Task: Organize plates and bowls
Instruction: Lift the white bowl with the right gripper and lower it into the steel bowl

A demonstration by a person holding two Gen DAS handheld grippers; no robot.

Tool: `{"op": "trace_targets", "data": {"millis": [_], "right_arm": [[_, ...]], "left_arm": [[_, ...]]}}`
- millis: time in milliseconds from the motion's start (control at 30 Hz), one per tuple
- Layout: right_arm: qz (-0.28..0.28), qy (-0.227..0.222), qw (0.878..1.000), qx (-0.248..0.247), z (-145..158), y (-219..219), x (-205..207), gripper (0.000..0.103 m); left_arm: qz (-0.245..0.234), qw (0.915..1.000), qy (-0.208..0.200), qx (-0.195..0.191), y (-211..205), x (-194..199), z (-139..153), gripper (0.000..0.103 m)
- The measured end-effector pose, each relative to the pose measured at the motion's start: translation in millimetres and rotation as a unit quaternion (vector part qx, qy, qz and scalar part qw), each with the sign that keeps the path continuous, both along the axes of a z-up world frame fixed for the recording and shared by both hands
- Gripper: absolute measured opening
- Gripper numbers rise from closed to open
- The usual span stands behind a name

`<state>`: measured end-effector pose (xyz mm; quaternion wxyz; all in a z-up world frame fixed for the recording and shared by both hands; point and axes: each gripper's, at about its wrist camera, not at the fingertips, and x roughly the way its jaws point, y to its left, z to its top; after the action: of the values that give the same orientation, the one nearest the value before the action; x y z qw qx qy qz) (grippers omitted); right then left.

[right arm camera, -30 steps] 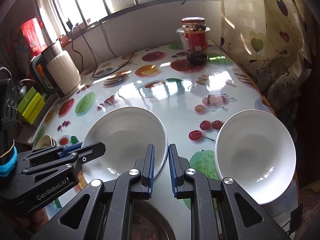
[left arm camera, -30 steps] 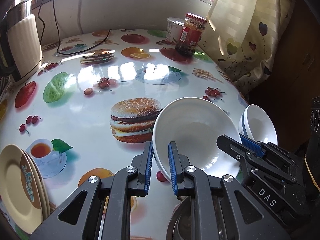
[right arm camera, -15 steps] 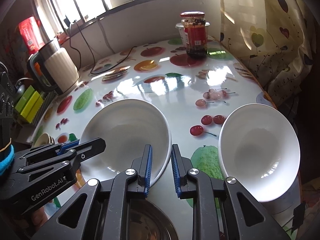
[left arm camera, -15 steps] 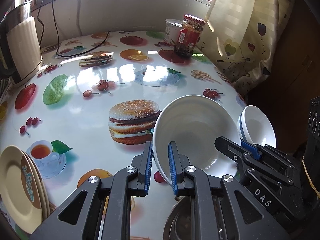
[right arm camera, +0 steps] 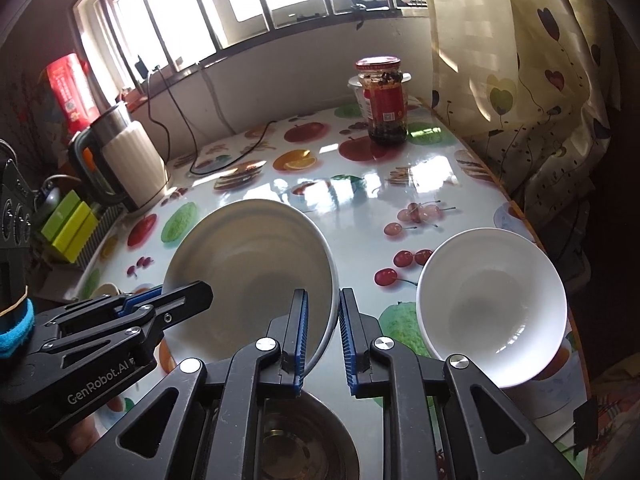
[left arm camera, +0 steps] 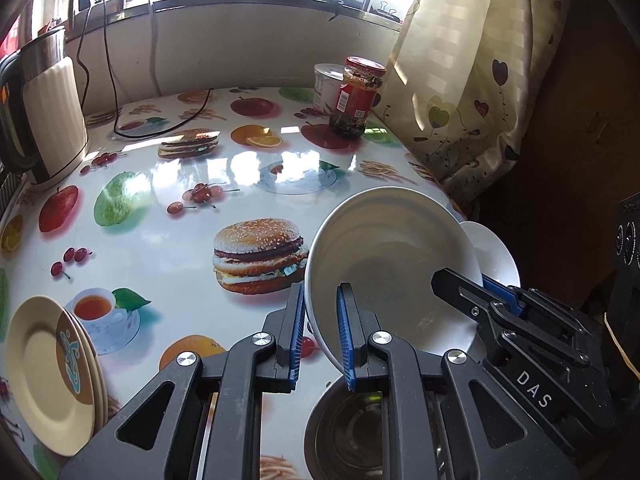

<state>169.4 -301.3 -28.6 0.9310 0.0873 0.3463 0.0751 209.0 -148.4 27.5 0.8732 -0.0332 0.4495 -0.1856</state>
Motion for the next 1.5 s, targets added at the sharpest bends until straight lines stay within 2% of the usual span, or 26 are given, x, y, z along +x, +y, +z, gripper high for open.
{"op": "trace_targets", "data": {"millis": [533, 1067, 1500], "right_arm": [[-0.014, -0.020, 1.000, 0.015, 14.9, 1.5, -55.0, 0.016], [-0.031, -0.005, 0.999, 0.034, -4.5, 6.2, -94.6, 0.016], [-0.035, 0.022, 0.998, 0.043, -25.4, 8.8, -99.4, 0.016]], "left_arm": [[-0.020, 0.9997, -0.015, -0.001, 3.6, -47.4, 11.3, 0.017], [-0.032, 0.9994, 0.009, -0.004, 9.7, -76.6, -4.9, 0.017], [-0.030, 0.9989, 0.036, -0.004, 13.0, -80.8, -20.7, 0.017]]}}
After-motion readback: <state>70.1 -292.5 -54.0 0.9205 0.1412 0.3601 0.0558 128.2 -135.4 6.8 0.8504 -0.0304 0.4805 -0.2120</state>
